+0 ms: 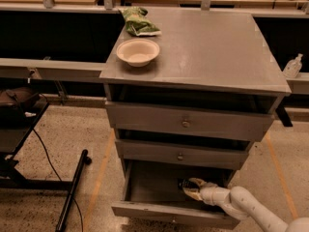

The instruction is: Place rxbar chocolate into bottom drawer

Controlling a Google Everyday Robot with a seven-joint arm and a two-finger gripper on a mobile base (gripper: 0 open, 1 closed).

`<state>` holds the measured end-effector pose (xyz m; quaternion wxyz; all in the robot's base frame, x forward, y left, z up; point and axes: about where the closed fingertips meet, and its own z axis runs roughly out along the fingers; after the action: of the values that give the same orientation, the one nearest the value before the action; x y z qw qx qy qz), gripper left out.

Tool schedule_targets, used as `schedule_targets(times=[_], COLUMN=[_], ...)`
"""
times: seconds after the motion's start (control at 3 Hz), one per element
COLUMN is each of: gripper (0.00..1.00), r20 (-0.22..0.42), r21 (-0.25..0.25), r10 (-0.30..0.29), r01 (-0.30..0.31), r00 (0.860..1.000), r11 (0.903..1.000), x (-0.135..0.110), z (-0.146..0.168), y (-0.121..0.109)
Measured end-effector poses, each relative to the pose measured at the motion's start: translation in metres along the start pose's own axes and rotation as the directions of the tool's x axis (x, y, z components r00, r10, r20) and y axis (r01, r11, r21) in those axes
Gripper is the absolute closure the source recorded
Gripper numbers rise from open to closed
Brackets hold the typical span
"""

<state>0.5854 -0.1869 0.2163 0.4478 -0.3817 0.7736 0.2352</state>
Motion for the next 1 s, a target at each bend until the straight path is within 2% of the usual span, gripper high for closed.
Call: schedule_targets(times=[0.33,0.67,1.0], gripper=[0.12,0.0,0.0], r20=[0.003,0.003,0.009], r21=[0.003,0.009,0.02], r10=[0.005,0.007,0.042], r01=[-0.005,-0.007,-0.043], r00=[1.0,1.0,0.999], r11=[1.0,0.9999,0.9989], x=[-0.002,-0.006,-0.011], z=[0.0,-0.006,-0.021], y=[-0.001,0.0,0.0])
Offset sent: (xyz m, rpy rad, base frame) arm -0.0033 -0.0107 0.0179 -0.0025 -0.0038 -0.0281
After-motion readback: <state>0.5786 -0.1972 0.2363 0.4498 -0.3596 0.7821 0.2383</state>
